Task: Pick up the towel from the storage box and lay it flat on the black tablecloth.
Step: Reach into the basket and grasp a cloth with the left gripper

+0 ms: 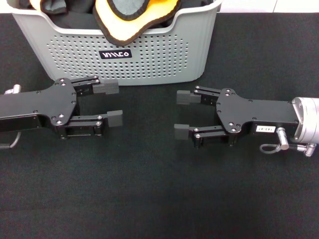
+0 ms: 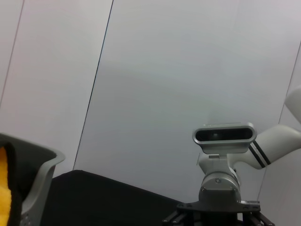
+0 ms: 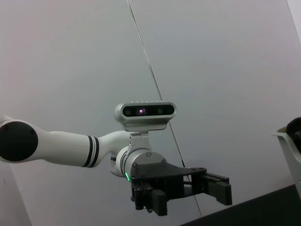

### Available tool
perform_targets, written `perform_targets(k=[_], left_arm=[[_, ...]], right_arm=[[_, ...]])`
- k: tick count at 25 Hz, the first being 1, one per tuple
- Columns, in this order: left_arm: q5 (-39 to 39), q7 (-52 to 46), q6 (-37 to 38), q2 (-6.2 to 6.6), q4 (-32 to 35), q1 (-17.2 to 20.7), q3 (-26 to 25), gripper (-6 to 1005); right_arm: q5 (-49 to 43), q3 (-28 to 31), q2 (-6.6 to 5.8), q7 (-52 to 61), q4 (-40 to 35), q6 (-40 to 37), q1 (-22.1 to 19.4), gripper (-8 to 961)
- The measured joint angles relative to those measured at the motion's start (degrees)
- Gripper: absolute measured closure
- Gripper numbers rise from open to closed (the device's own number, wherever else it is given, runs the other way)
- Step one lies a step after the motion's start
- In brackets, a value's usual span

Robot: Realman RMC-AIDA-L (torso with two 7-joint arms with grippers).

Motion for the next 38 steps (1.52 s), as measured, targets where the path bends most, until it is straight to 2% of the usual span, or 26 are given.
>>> perform_targets(k=[10, 13, 20, 23, 24, 25, 28, 31, 33, 36, 38], left_arm=[[0.00, 0.00, -0.15, 0.00, 0.00, -0.15, -0.06, 202], [0.01, 0.00, -0.16, -0.18, 0.01, -0.16, -1.44, 202], [-1.27, -4.79, -1.11, -1.44, 2.43, -2.16, -15.49, 202], [-2.20, -10.61, -4.43, -1.87, 6.82, -4.67, -18.51, 203], [-2.20, -10.61, -4.43, -1.87, 6.82, -4.67, -18.51, 203], [-1.11, -15.90, -7.69, -2.42, 13.07, -6.51, -18.23, 203], [2.95, -22.70, -12.73, -3.67, 21.85, -8.54, -16.93, 203], [12.07, -30.78, -21.08, -5.93, 33.83, -10.46, -12.91, 203], [18.11, -35.27, -25.79, -6.90, 39.56, -11.14, -9.08, 203], [27.44, -41.12, -31.24, -7.75, 44.55, -12.20, -3.45, 203], [31.41, -43.28, -33.89, -7.92, 45.60, -12.78, -1.23, 203]], right_arm=[[0.35, 0.05, -0.17, -0.61, -0.11, 0.01, 0.04, 68], [0.37, 0.19, -0.13, -1.03, 0.09, 0.00, 0.05, 68], [0.42, 1.79, -0.12, -2.56, 0.39, 1.22, -0.68, 68], [0.33, 2.85, -0.10, -3.07, 0.44, 2.18, -1.33, 69], [0.33, 2.99, -0.07, -3.23, 0.48, 2.44, -1.63, 69], [0.34, 3.06, -0.04, -3.35, 0.48, 2.53, -1.85, 69], [0.44, 3.85, 0.00, -4.03, 0.51, 2.86, -3.24, 69], [0.36, 5.70, 0.12, -4.63, 0.51, 2.92, -5.06, 69], [0.44, 6.52, 0.27, -5.20, 0.52, 2.93, -6.21, 69], [0.41, 7.83, 0.52, -5.83, 0.52, 3.01, -7.56, 70], [0.40, 8.36, 0.64, -6.04, 0.52, 3.36, -8.32, 70]])
